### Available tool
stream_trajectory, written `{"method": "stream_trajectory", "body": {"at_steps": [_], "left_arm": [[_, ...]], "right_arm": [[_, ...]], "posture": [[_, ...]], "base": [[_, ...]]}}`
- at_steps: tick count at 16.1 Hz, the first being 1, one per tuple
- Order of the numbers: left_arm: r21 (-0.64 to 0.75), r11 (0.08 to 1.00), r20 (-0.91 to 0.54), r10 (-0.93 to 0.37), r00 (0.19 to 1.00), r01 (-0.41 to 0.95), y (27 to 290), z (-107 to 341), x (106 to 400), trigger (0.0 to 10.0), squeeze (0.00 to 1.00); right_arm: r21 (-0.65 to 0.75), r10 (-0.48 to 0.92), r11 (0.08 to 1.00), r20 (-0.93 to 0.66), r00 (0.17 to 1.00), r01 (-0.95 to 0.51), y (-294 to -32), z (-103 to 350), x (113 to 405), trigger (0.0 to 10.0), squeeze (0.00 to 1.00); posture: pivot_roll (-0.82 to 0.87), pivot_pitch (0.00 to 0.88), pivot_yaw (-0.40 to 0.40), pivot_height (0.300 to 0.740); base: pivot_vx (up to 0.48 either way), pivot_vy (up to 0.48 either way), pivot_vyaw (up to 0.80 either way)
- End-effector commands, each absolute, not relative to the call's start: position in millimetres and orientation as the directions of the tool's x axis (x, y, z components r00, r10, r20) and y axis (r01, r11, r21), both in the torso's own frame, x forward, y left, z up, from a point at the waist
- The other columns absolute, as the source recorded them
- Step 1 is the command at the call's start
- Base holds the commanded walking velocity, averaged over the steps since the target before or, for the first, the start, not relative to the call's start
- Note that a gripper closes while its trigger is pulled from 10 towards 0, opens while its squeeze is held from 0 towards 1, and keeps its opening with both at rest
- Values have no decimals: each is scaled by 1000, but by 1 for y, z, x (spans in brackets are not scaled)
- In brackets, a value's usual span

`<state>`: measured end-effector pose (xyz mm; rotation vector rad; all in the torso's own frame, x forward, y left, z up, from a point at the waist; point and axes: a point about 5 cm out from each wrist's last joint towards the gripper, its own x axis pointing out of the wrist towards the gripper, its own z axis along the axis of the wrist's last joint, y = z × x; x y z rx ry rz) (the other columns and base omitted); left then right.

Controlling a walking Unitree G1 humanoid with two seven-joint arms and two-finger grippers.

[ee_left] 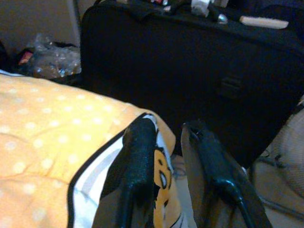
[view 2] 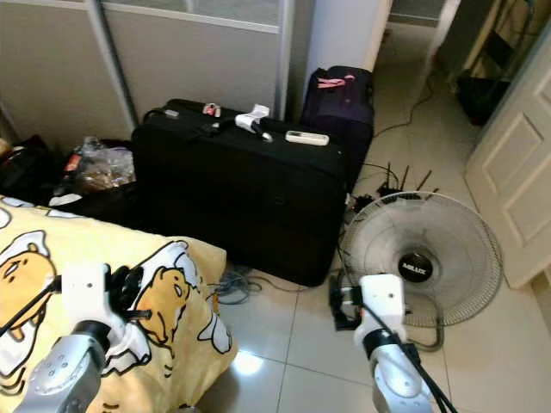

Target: Clean up the room

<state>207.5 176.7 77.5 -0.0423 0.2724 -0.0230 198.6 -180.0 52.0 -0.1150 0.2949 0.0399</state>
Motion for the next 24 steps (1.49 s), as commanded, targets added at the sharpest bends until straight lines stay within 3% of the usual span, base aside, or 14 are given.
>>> {"method": "stream_trajectory", "body": {"at_steps": [1, 3, 6, 7, 9, 13, 16, 17, 18, 24], "left_arm": [[-23, 999, -266, -46, 963, 41, 176, 83, 207, 10000, 0], [70, 998, -220, 18, 975, -2, 181, 88, 210, 10000, 0], [-65, 997, -127, -49, 991, 41, 180, 103, 214, 10000, 0], [-14, 998, -180, 51, 982, -54, 191, 99, 213, 10000, 0], [71, 997, -111, 30, 993, -22, 193, 106, 212, 10000, 0], [-16, 991, -140, -134, 981, 133, 163, 110, 218, 10000, 0], [32, 986, -148, -155, 977, 161, 171, 115, 226, 10000, 0], [50, 990, -146, -121, 982, 130, 175, 113, 226, 10000, 0], [63, 992, -153, -95, 984, 106, 171, 114, 227, 10000, 0], [88, 987, -165, -121, 979, 136, 168, 114, 235, 10000, 0]], "right_arm": [[-142, 46, 986, -248, 968, -84, -177, 57, 203, 10000, 1000], [-121, 68, 988, -201, 977, -93, -173, 61, 205, 10000, 1000], [-51, 79, 995, -168, 983, -88, -173, 62, 203, 10000, 1000], [-45, 87, 994, -163, 983, -96, -173, 63, 200, 10000, 1000], [-30, 77, 996, -181, 981, -84, -172, 61, 194, 10000, 1000], [-12, 62, 998, -177, 982, -65, -193, 70, 197, 10000, 1000], [74, 50, 997, -182, 982, -37, -187, 69, 197, 10000, 1000], [73, 60, 996, -204, 977, -46, -181, 64, 198, 10000, 773], [88, 67, 995, -219, 973, -49, -181, 64, 203, 10000, 0], [24, 27, 999, -245, 969, -21, -186, 67, 211, 10000, 0]], "posture": [[44, 0, -4, 740], [46, 0, 4, 740], [43, 0, 13, 740], [40, 0, 18, 740], [45, 0, 16, 740], [-23, 0, 25, 740], [-9, 0, 32, 740], [1, 0, 38, 740], [25, 0, 31, 740], [-20, 0, 63, 740]], "base": [[0, 0, 800], [0, 0, 800], [0, 0, 800], [0, 0, 800], [0, 0, 800], [0, 0, 800], [-200, 0, 800], [-420, 0, 644], [0, 0, 0], [0, 47, 0]]}}
